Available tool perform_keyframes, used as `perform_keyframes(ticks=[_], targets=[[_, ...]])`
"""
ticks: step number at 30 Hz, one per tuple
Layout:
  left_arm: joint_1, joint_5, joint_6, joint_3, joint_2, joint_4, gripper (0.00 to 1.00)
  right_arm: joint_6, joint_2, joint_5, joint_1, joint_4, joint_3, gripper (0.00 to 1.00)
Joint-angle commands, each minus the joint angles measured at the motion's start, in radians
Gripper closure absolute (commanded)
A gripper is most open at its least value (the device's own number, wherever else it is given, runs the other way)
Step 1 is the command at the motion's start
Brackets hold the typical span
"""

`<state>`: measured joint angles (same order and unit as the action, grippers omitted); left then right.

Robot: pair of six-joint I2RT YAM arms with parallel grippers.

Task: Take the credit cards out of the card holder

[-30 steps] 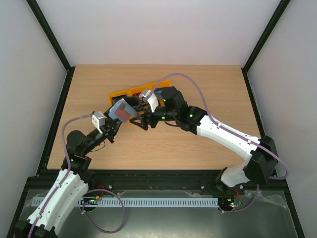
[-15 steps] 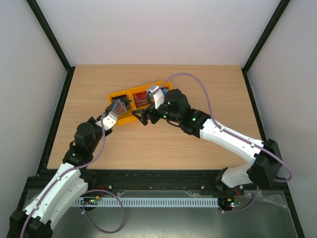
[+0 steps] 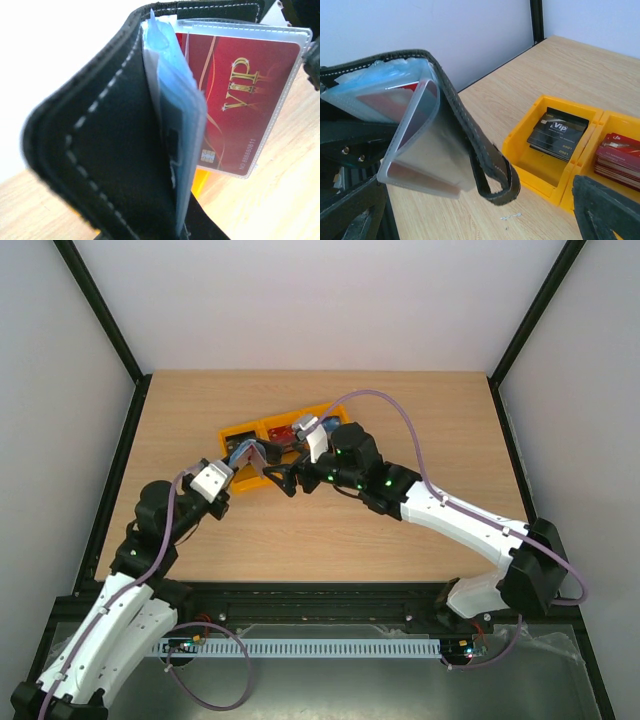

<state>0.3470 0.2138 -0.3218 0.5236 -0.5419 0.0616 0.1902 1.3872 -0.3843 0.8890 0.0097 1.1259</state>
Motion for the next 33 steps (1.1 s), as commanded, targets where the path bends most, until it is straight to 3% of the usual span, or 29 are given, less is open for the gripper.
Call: perform_keyframes(ticks=[1,6,8,10,17,18,19,22,27,30,33], targets=[[-0.013,0.091,0.067,0.034,0.013,0.018,0.98,0.011,-0.021,0.04,0.001,0.07,-0.01,0.01],[-0.029,0.291,0.121,0.052,0.062,0.016,0.98,-0.014,-0.038,0.053,-0.016,0.074,-0.025,0.0],[-0.041,0.379,0.174,0.051,0.089,-0.005,0.98,-0.032,-0.058,-0.017,-0.034,0.076,-0.041,0.05],[-0.048,0.447,0.229,0.044,0.1,-0.037,0.98,-0.055,-0.09,-0.095,-0.044,0.081,-0.056,0.18],[-0.061,0.599,0.315,0.038,0.095,-0.097,0.98,-0.137,-0.191,-0.274,-0.066,0.031,-0.073,0.82],[-0.062,0.617,0.326,0.039,0.092,-0.105,0.98,-0.144,-0.196,-0.307,-0.066,0.019,-0.067,0.85],[-0.061,0.637,0.337,0.04,0.09,-0.113,0.98,-0.155,-0.198,-0.348,-0.066,0.0,-0.052,0.85],[-0.062,0.687,0.361,0.043,0.085,-0.126,0.98,-0.204,-0.188,-0.453,-0.066,-0.099,-0.001,0.49],[-0.063,0.737,0.358,0.052,0.084,-0.124,0.98,-0.267,-0.188,-0.356,-0.065,-0.221,0.049,0.43],[-0.063,0.755,0.3,0.066,0.085,-0.091,0.98,-0.295,-0.221,-0.281,-0.067,-0.239,0.043,0.34],[-0.063,0.773,0.21,0.084,0.085,-0.035,0.98,-0.319,-0.241,-0.243,-0.067,-0.249,0.041,0.03]])
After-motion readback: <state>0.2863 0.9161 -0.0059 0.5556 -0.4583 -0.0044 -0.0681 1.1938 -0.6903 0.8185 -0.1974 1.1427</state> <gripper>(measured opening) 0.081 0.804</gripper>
